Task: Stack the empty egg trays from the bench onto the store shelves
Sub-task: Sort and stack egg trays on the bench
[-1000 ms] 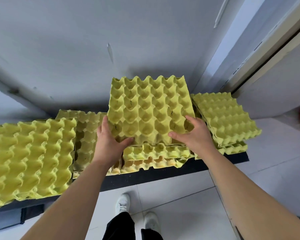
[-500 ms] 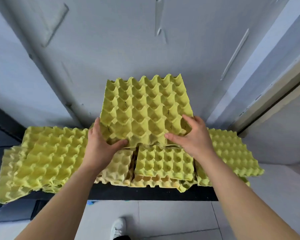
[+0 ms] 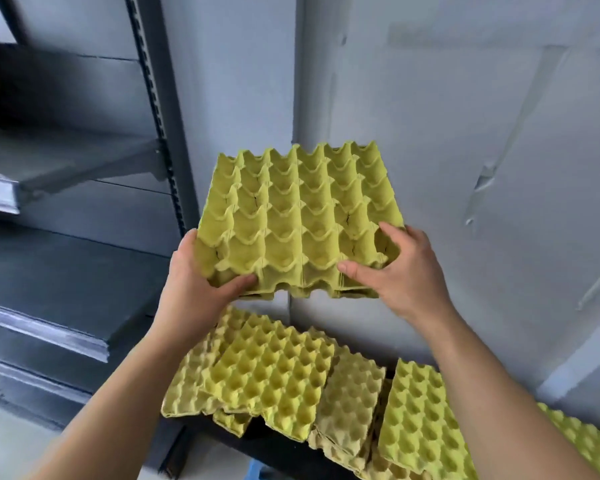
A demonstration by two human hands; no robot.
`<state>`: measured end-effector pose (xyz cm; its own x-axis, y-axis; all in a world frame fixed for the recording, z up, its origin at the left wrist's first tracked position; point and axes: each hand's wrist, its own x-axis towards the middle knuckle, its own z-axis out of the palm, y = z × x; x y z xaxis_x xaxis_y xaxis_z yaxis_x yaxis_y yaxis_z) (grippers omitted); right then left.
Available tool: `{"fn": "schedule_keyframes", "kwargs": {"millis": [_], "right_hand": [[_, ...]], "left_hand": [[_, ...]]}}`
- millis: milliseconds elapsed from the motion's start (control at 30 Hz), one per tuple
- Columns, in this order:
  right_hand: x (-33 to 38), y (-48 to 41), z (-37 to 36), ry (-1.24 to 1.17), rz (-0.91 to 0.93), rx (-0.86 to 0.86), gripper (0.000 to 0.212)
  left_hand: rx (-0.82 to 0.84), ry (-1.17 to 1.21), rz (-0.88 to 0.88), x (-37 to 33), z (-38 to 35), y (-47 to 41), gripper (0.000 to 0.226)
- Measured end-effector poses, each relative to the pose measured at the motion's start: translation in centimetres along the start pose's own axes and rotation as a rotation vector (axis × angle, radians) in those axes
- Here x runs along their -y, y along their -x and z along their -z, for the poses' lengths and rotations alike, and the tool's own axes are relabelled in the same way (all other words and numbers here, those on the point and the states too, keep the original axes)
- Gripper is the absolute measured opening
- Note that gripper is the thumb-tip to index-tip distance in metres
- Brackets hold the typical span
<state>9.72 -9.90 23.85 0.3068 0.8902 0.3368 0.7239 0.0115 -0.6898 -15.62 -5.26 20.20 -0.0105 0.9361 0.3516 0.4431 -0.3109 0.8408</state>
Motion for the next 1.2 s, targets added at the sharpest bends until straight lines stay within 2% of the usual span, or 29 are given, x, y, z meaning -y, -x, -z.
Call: {"fn": "schedule_keyframes", "kwargs": {"millis": [133, 233, 500, 767, 1200], "right_hand": [[9.3, -0.7, -3.6, -0.067, 0.103, -0.03, 0.099], [16.0, -1.0, -6.6, -0.123, 0.155, -0.03, 0.099], [30.5, -3.1, -14.7, -0.219, 0.273, 0.013, 0.102], [41.1, -7.4, -25.1, -0.286, 0.39, 0.107, 0.104], [56.9, -16.7, -38.3, -0.314, 0.521, 0.127, 0.101]], "left_hand": [[-0.098, -0.029, -0.077, 0.5, 10.2, -2.2, 0.077], [-0.158, -0.064, -0.109, 1.1, 17.6, -3.9, 0.074], [-0.307, -0.152, -0.077, 3.6, 33.1, -8.3, 0.095], [-0.438, -0.225, -0.016, 9.7, 44.4, -13.9, 0.106], [-0.579, -0.21, -0.06, 17.7, 58.6, -27.5, 0.099]]}}
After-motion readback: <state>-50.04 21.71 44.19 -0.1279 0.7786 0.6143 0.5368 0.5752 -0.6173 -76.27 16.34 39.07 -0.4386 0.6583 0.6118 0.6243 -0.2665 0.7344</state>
